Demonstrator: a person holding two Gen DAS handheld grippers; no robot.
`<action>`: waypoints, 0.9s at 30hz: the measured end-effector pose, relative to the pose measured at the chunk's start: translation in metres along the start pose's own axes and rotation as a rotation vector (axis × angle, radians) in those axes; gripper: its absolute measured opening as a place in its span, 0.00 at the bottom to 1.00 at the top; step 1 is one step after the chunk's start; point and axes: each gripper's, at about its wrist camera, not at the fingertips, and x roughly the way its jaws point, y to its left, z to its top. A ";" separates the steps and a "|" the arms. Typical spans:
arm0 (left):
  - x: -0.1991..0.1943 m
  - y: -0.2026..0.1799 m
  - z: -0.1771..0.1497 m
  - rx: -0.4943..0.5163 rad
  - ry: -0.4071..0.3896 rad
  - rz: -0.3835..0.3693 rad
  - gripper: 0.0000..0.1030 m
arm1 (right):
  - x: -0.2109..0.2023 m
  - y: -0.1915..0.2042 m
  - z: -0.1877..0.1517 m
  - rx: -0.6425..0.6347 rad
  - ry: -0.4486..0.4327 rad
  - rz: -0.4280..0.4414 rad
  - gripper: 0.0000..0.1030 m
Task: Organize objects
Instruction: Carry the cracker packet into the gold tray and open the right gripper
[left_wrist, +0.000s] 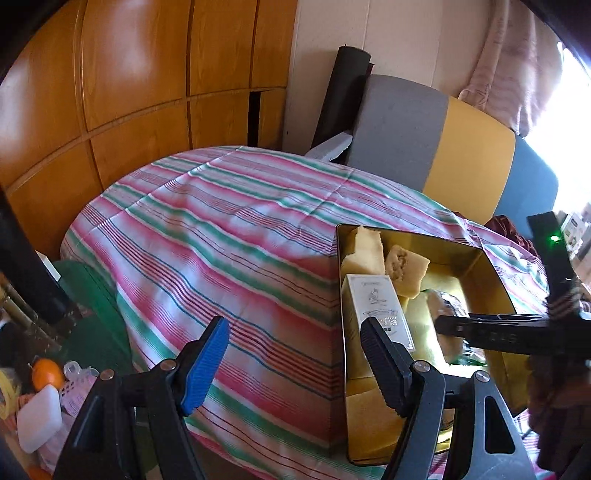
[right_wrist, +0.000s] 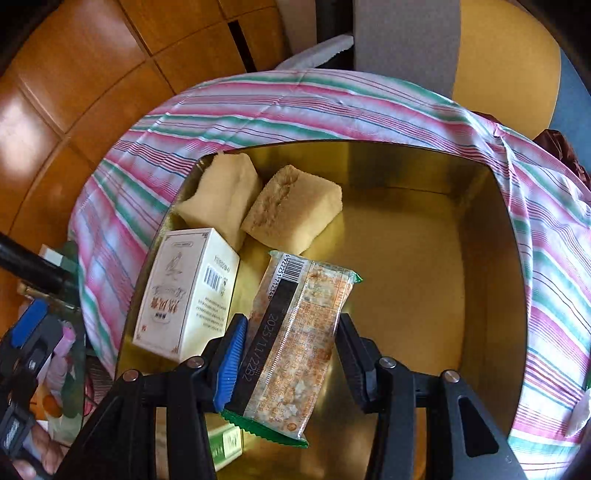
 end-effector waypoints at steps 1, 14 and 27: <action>0.002 0.000 0.000 -0.002 0.003 -0.001 0.72 | 0.004 0.002 0.001 0.003 0.008 -0.004 0.47; 0.012 0.005 -0.006 -0.020 0.039 0.001 0.73 | 0.031 0.014 0.002 -0.020 0.030 -0.029 0.48; 0.010 0.002 -0.006 -0.012 0.024 0.007 0.74 | -0.010 0.018 -0.009 -0.067 -0.110 -0.018 0.51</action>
